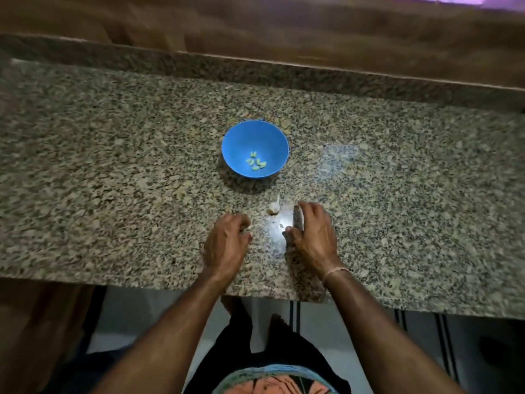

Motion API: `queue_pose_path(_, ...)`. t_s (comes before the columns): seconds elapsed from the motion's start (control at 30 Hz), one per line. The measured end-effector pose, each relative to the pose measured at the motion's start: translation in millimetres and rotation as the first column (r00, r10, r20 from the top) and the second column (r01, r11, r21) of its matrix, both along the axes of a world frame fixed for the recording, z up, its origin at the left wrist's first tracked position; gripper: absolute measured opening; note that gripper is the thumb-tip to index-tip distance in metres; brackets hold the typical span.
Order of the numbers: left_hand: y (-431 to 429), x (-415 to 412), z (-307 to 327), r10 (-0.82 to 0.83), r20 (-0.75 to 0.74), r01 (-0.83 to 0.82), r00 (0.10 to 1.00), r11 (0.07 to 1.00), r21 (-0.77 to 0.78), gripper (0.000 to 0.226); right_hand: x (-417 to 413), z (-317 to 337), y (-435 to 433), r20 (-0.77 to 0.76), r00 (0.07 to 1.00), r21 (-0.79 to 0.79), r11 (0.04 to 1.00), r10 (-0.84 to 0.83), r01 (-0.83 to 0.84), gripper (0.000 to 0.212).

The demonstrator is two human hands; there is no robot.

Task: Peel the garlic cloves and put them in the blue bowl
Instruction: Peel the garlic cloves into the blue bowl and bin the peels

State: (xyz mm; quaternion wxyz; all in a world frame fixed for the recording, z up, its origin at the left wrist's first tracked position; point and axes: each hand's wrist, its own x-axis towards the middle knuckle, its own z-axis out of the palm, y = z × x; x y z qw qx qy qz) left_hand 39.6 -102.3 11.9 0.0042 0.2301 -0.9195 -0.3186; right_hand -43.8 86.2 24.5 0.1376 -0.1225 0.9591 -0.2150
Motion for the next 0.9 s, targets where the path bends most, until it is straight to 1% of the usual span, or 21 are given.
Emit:
queue_pose_path(0.1, -1, -2, -9, -0.028, -0.036, 0.027, 0.999, 0.999, -0.020, 0.020, -7, -3, -8, -0.010, 0.999, 0.086, 0.995, -0.047, 0.048, 0.065)
queue_pose_path(0.23, -1, -3, -10, -0.042, -0.040, 0.040, 0.998, 0.998, -0.038, 0.023, -10, -5, -19, -0.025, 0.995, 0.143, 0.985, -0.092, 0.095, 0.066)
queue_pose_path(0.3, 0, -6, -1, -0.010, -0.065, 0.009, 0.998, 1.000, -0.004, 0.021, -11, -6, -22, -0.044, 0.995, 0.150, 0.984, -0.089, 0.094, 0.066)
queue_pose_path(0.4, 1, -33, 24, 0.074, -0.167, -0.072, 0.983, 0.997, 0.015, 0.012, -17, -9, -21, -0.072, 0.997, 0.147, 0.988, -0.027, 0.037, 0.067)
queue_pose_path(0.53, -8, -93, 54, 0.096, -0.273, -0.120, 0.957, 0.990, -0.072, 0.009, -24, -11, -14, -0.062, 0.998, 0.124, 0.992, 0.010, -0.002, 0.069)
queue_pose_path(0.57, -11, -107, 56, 0.087, -0.271, -0.115, 0.959, 0.989, -0.092, 0.010, -26, -10, -13, -0.059, 0.998, 0.110, 0.994, 0.014, -0.008, 0.069)
queue_pose_path(0.63, -17, -128, 53, 0.081, -0.215, -0.112, 0.973, 0.985, -0.134, 0.013, -29, -10, -9, -0.045, 0.999, 0.078, 0.997, 0.012, -0.009, 0.070)
queue_pose_path(0.7, -20, -135, 49, 0.093, -0.150, -0.122, 0.984, 0.972, -0.199, 0.024, -31, -11, -8, -0.029, 1.000, 0.047, 0.999, 0.007, -0.006, 0.072)
queue_pose_path(0.73, -18, -133, 48, 0.105, -0.154, -0.141, 0.982, 0.961, -0.240, 0.029, -32, -12, -7, -0.019, 1.000, 0.031, 1.000, 0.006, -0.005, 0.073)
queue_pose_path(0.8, -8, -118, 46, 0.106, -0.230, -0.173, 0.967, 0.939, -0.296, 0.029, -33, -14, -4, -0.008, 1.000, -0.002, 1.000, 0.005, -0.005, 0.074)
queue_pose_path(0.83, 2, -106, 41, 0.066, -0.259, -0.143, 0.964, 0.945, -0.294, 0.026, -33, -15, -3, -0.010, 1.000, -0.011, 1.000, 0.008, -0.008, 0.074)
queue_pose_path(0.87, 14, -93, 34, 0.007, -0.258, -0.078, 0.966, 0.961, -0.266, 0.024, -33, -16, -2, -0.015, 1.000, -0.018, 1.000, 0.016, -0.016, 0.074)
queue_pose_path(0.9, 25, -80, 25, -0.051, -0.223, 0.002, 0.974, 0.977, -0.214, 0.025, -34, -17, 0, -0.023, 0.999, -0.023, 0.999, 0.025, -0.025, 0.074)
